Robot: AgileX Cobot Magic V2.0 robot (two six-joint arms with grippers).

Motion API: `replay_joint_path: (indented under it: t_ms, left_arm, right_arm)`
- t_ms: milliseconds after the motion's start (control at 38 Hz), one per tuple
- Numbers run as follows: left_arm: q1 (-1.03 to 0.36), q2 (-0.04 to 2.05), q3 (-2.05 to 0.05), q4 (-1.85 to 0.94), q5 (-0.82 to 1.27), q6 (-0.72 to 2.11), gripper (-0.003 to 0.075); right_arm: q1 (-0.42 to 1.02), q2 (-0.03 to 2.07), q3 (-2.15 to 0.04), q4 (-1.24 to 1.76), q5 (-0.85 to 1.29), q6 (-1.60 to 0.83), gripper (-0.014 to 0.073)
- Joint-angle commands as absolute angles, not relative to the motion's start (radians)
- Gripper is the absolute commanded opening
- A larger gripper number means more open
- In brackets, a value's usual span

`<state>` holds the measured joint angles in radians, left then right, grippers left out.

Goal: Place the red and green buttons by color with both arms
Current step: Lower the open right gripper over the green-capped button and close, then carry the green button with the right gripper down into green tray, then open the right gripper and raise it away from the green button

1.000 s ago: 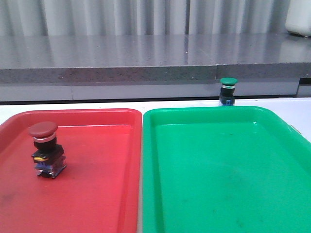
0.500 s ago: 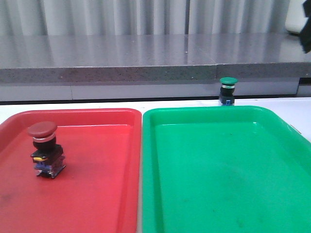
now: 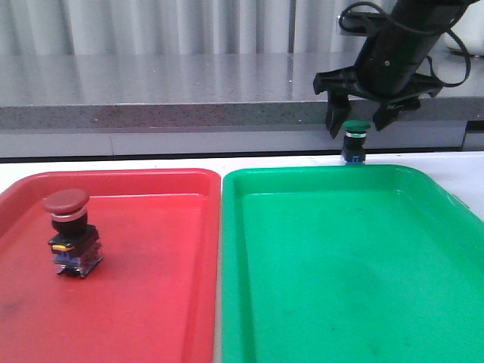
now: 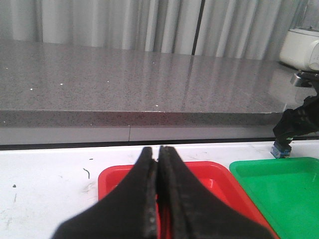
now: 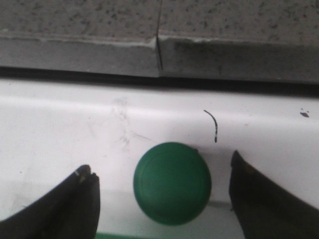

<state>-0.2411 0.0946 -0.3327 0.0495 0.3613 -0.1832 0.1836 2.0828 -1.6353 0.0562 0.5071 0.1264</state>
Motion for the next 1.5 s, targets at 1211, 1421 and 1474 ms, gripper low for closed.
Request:
replay_joint_path:
  t_ms: [1211,1421,1474]
  left_arm:
    - [-0.24,0.106,-0.359,0.042,0.278,-0.191,-0.002]
    - [-0.24,0.106,-0.359,0.042,0.278,-0.191,-0.002]
    - [-0.24,0.106,-0.359,0.042,0.278,-0.191,-0.002]
  right_arm:
    - [0.471,1.541,-0.84,0.054,0.182,0.051,0.0144]
    - [0.471,1.49,-0.845,0.054,0.187,0.051,0.0553]
    - [0.471,1.446,-0.864,0.054,0.202,0.051,0.058]
